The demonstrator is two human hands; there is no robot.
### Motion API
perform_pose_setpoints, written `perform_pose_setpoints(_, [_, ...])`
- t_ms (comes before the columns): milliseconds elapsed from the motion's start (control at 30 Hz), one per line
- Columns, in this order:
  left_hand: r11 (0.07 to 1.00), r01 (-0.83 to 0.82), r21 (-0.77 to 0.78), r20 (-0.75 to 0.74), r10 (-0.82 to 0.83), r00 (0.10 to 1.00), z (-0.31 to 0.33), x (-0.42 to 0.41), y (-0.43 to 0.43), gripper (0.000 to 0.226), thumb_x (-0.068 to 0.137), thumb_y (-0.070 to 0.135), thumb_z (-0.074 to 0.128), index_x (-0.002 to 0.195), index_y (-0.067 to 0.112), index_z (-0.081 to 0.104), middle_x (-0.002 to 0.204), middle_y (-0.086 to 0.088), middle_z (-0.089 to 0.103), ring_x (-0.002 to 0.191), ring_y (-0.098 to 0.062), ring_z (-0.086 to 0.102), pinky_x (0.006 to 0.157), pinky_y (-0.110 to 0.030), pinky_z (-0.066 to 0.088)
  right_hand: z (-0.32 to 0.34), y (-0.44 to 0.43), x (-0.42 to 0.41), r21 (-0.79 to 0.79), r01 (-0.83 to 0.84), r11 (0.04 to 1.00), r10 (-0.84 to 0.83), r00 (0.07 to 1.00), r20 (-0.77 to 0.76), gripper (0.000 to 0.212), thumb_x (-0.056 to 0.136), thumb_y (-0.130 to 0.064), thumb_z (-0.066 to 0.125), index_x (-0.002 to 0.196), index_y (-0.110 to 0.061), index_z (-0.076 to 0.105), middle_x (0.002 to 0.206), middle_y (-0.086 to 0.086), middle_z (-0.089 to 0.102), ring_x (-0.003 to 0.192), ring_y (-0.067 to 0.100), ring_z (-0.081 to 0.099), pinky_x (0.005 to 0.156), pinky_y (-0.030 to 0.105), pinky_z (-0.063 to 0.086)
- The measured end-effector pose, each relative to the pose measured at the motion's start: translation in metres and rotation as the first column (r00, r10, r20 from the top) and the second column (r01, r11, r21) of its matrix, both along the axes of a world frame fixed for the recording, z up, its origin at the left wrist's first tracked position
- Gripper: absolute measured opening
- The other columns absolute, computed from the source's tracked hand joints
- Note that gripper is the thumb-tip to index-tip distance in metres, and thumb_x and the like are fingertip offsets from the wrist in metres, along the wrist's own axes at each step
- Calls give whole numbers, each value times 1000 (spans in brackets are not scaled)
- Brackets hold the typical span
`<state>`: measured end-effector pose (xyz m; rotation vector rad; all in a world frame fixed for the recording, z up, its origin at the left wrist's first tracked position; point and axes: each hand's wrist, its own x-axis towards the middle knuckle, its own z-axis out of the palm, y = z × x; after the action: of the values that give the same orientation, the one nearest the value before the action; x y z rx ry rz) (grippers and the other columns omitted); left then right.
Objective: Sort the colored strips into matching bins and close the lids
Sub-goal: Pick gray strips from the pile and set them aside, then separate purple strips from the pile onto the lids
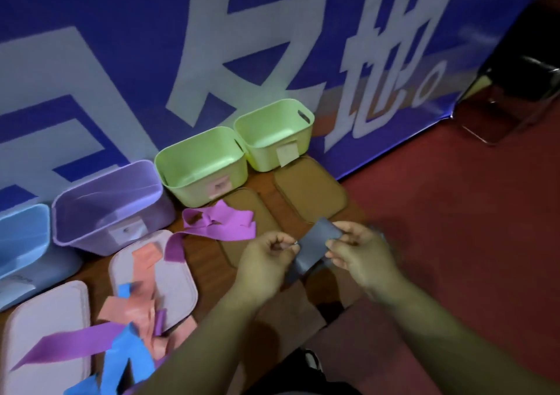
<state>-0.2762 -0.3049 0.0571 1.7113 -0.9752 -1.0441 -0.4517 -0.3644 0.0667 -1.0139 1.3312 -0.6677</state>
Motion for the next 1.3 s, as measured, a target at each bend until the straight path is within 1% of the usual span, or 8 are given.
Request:
perform_pose_setpoints(167, [986,127,111,174,-145,974,-33,-39,-31,21,90,21,68,111,23,63,97,10,66,86,-4,63,69,-7,43,-41,-50,-51,-32,-53,998,39,940,-339,44,87,-18,71,129,-16,60,97,-1,71,94,22,71,91,48,56])
perform_pose_setpoints(267, [964,142,226,241,-197,950,-54,-41,-22,29,90,26,66,119,23,62,104,9,66,98,-13,64,79,-20,45,-57,-60,-61,77,-289,954,283,785,-551,61,94,-30,64,148,-14,40,143,5,53,134,24,48,111,31,36])
perform_pose_setpoints(433, [935,124,333,260,-217,941,-79,-21,6,36,87,26,70,121,19,62,109,2,71,100,-16,68,85,-21,48,-79,-48,-55,62,-388,920,354,749,-560,67,94,-30,64,152,-15,33,153,6,42,137,23,43,102,26,37])
perform_pose_setpoints(533, [940,110,324,331,-222,917,-83,-3,24,37,87,25,70,122,18,63,111,0,70,100,-13,67,83,-15,45,-81,-37,-41,32,-521,853,420,650,-634,66,94,-33,62,152,-14,34,156,5,36,140,22,39,106,30,37])
perform_pose_setpoints(700, [952,65,298,508,-216,834,-80,35,60,39,86,34,64,124,24,64,117,1,66,107,-20,63,94,-29,49,-83,-11,-1,-10,-688,726,481,519,-707,68,92,-42,63,151,-23,34,159,-1,28,146,19,28,116,33,31])
perform_pose_setpoints(933, [951,-141,274,602,-55,797,-70,84,135,35,85,33,64,120,28,64,110,1,66,99,-24,63,83,-35,52,-79,29,85,31,-866,500,482,248,-840,66,89,-58,53,148,-34,35,160,-5,28,144,23,32,113,46,31])
perform_pose_setpoints(1033, [927,-222,302,633,-21,774,-76,109,167,45,80,38,62,122,25,63,114,-3,66,99,-30,63,81,-36,52,-79,42,117,41,-870,491,454,215,-865,63,88,-58,51,145,-33,39,158,-5,32,144,22,30,115,50,27])
perform_pose_setpoints(1300, [880,-345,327,646,59,761,-86,172,233,49,79,45,58,123,23,64,115,-5,64,104,-30,61,90,-38,49,-83,97,198,14,-950,313,581,180,-794,64,89,-48,59,147,-27,41,159,0,31,144,20,31,116,28,22])
